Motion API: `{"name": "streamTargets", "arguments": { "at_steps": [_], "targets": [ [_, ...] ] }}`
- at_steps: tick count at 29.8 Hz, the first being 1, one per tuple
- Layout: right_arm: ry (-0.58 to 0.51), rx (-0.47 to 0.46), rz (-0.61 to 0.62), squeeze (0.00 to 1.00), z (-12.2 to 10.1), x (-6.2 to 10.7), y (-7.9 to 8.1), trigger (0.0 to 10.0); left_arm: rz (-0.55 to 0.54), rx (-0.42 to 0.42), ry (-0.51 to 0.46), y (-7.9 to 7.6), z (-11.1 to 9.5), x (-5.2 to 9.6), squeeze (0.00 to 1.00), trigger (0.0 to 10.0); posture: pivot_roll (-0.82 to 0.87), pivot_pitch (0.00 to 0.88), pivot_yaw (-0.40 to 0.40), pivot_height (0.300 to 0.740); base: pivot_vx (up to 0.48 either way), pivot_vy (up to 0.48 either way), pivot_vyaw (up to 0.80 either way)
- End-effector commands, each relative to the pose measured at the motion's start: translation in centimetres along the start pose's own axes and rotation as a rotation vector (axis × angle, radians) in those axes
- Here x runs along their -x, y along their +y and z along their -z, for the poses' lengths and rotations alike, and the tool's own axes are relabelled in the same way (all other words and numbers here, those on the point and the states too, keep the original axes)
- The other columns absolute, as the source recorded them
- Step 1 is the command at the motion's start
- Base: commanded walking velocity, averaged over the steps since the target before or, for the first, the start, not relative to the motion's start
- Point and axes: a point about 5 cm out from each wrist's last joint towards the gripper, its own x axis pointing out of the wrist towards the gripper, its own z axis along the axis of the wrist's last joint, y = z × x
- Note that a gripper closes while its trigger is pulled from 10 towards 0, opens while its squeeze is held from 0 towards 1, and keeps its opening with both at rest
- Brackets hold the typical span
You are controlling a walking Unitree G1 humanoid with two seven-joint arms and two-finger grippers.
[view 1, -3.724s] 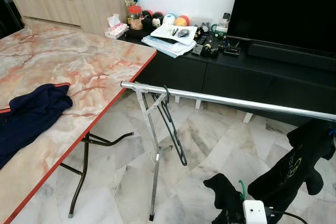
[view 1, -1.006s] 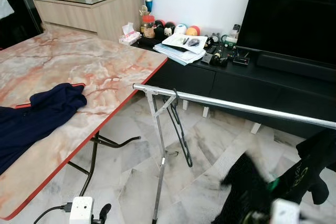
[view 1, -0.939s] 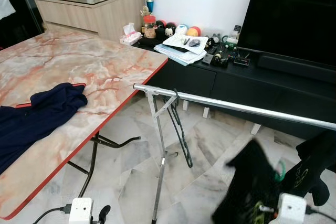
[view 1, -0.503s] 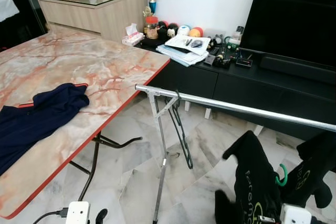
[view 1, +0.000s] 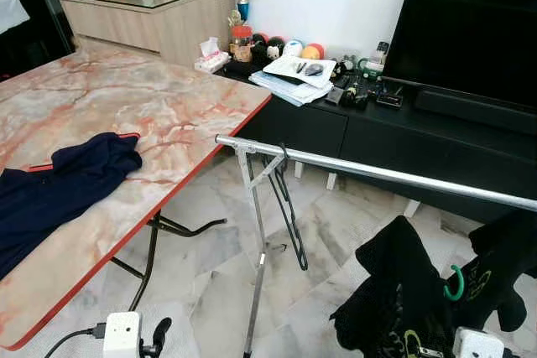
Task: Hang hanger
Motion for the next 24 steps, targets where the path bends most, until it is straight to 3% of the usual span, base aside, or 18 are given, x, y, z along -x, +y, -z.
{"name": "streamTargets", "arguments": {
  "at_steps": [1, 19, 24],
  "targets": [
    [-0.055, 0.003, -0.013, 0.0, -1.4, -0.4, 0.0, 10.0, -0.009, 0.012, -0.011, 0.0, 0.0, 0.3, 0.0, 10.0, 0.02, 0.0, -0.002, 0.74, 0.0, 0.0, 0.0],
    [-0.118, -0.05, -0.057, 0.0, -3.7, -1.4, 1.0, 10.0, 0.004, 0.028, -0.152, -0.8, -3.3, 0.5, 0.0, 10.0, 0.02, 0.0, -0.016, 0.74, 0.0, 0.0, 0.0],
    [-0.125, 0.023, -0.11, 0.0, -4.3, -1.1, 1.4, 10.0, -0.015, 0.038, -0.172, -0.7, -3.9, 1.1, 0.0, 10.0, 0.02, 0.0, -0.029, 0.74, 0.0, 0.0, 0.0]
  ]
}}
